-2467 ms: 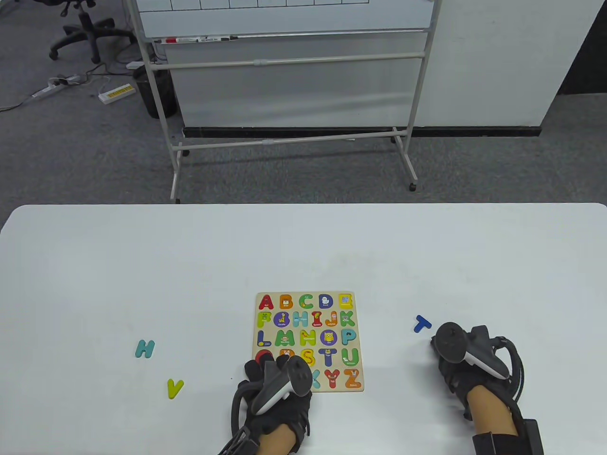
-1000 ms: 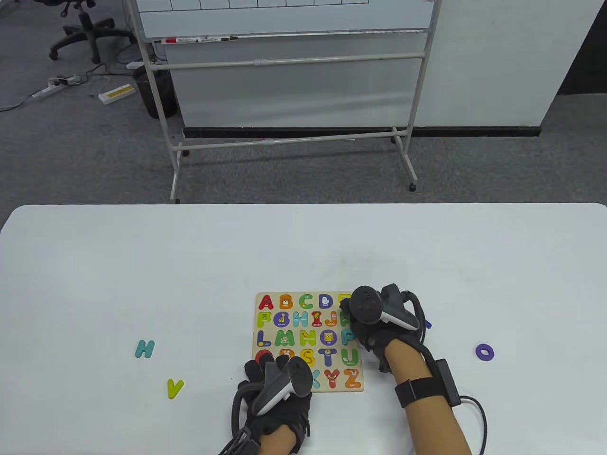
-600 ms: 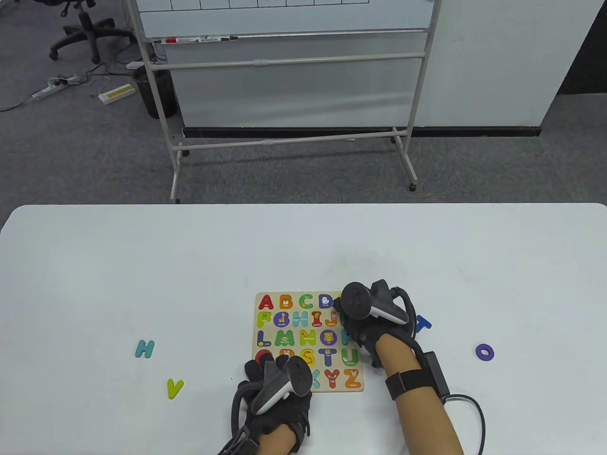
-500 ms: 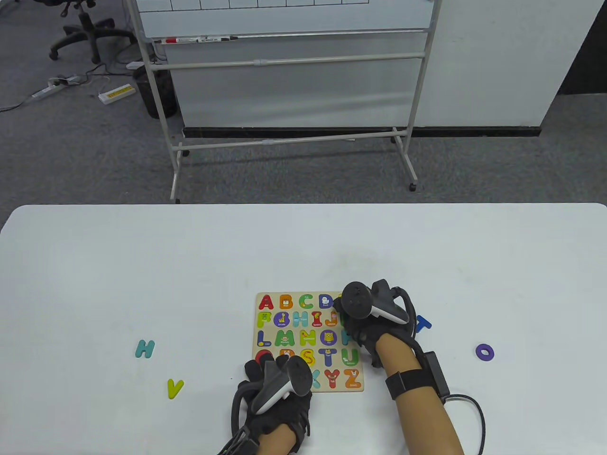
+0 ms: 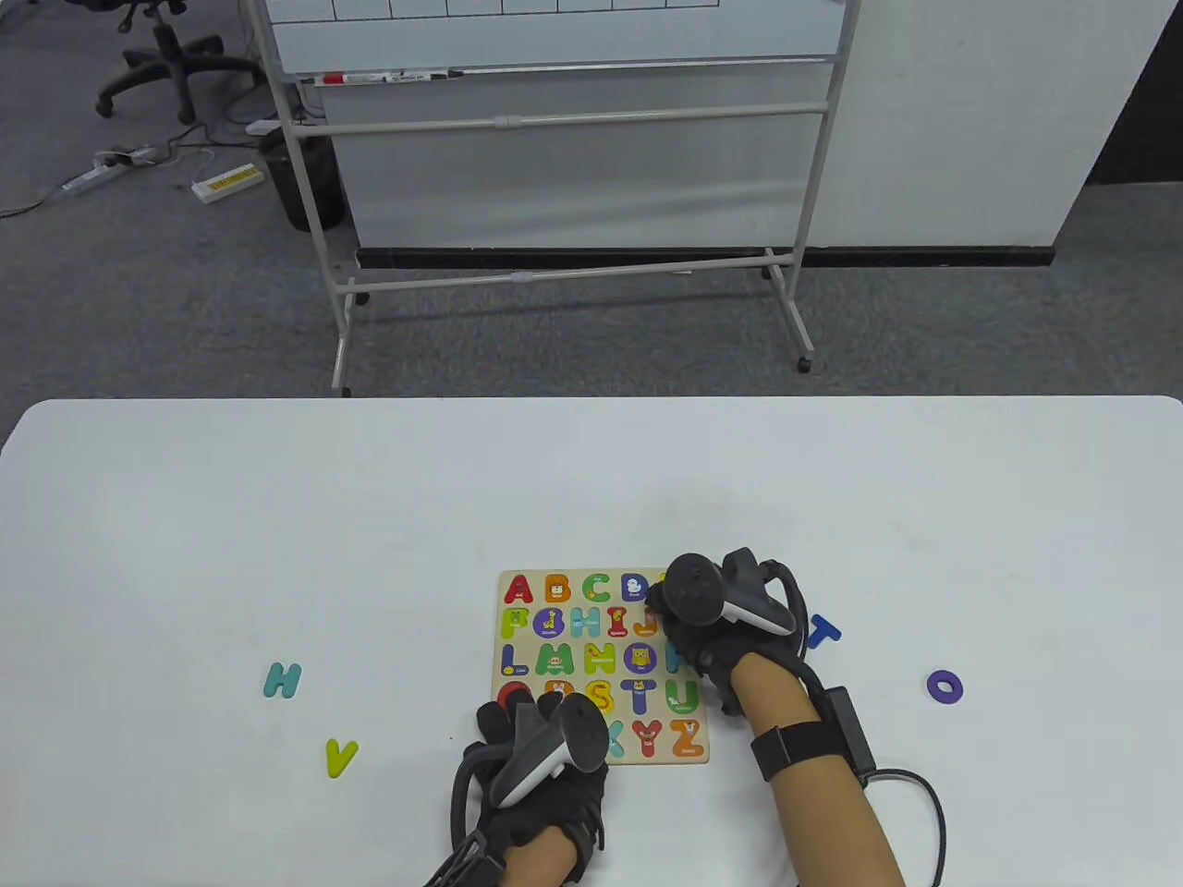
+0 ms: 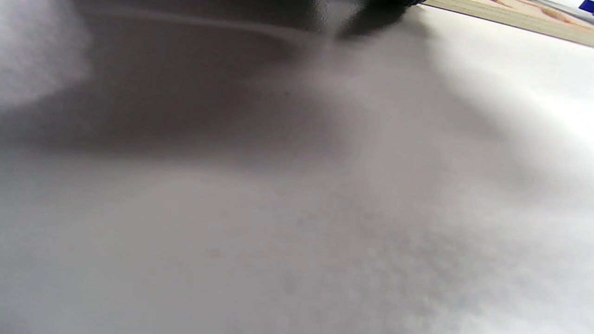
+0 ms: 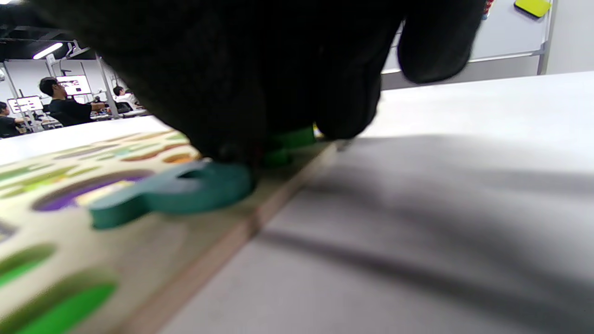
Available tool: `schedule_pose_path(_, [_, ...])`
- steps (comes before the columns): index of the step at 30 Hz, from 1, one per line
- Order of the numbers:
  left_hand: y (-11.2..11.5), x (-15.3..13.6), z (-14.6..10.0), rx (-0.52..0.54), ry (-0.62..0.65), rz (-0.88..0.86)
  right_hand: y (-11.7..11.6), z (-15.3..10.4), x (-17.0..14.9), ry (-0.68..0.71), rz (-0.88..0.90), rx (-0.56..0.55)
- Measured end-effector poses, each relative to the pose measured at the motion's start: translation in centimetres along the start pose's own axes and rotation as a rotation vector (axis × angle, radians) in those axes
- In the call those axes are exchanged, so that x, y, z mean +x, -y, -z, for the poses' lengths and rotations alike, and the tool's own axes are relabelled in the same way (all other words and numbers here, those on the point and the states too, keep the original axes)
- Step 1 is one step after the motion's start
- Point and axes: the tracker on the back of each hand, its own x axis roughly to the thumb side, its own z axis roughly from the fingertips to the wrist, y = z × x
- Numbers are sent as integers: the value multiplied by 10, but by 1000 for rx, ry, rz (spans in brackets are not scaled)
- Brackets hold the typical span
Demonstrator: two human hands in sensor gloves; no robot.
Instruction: Hold alphabet puzzle board and insert letter blocks into matching slots
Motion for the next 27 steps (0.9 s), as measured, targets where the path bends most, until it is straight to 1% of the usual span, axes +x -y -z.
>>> schedule_pose_path(7, [0, 0, 0, 0, 1, -3, 0, 0, 0, -16, 7, -4])
schedule_pose_path(13, [0, -1, 0, 2, 2, -6, 0, 0, -1, -53, 55, 2])
schedule_pose_path(16, [0, -1, 0, 1, 2, -6, 2, -1, -2, -59, 80, 34])
schedule_pose_path(18, [0, -1, 0, 1, 2, -6, 3, -1, -3, -50, 93, 93])
schedule_pose_path(19, [0, -1, 0, 1, 3, -5, 5, -3, -4, -53, 99, 89])
schedule_pose_path(22, [0, -1, 0, -2, 2, -6, 15, -9, -8, -48, 128, 24])
schedule_pose_path(27, [0, -1, 0, -2, 3, -6, 37, -27, -22, -87, 98, -64])
